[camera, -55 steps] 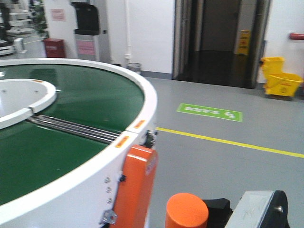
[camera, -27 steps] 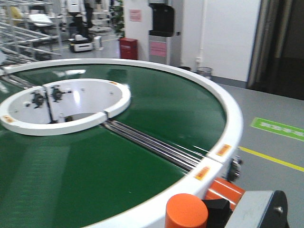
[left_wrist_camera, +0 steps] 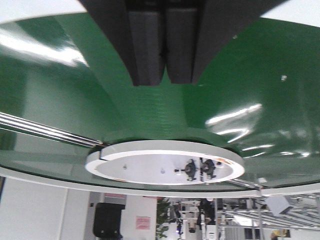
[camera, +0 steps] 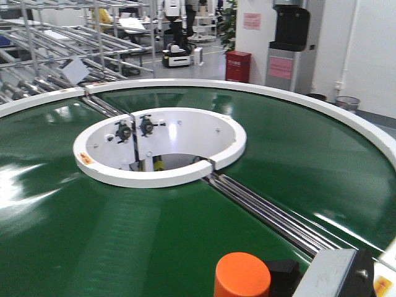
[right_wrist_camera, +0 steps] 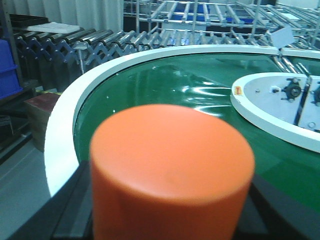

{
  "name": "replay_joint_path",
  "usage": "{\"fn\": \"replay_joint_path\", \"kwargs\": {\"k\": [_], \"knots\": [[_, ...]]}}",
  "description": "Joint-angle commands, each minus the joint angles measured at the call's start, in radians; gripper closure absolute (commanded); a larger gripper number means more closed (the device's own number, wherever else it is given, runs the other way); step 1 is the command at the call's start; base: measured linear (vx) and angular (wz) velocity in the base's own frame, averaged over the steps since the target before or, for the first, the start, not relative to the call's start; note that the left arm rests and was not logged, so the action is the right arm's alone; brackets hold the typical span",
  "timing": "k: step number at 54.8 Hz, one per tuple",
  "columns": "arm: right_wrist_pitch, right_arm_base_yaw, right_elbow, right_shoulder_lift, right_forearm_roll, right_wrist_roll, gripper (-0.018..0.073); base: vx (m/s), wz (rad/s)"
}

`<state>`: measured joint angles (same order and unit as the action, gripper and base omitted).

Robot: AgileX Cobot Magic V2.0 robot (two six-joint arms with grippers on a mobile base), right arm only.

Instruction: Grab orange capacitor from left shelf to right conveyor

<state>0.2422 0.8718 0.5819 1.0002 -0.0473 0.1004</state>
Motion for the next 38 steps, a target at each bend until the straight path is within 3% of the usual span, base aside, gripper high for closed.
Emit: {"fn": "replay_joint_path", "kwargs": {"k": [1, 38], "knots": [[0.085, -0.002, 0.033, -0.012, 0.004, 0.005, 0.0566, 0.22, 0.32], [0.085, -0.002, 0.033, -0.012, 0.004, 0.005, 0.0566, 0.16, 0.14]]}}
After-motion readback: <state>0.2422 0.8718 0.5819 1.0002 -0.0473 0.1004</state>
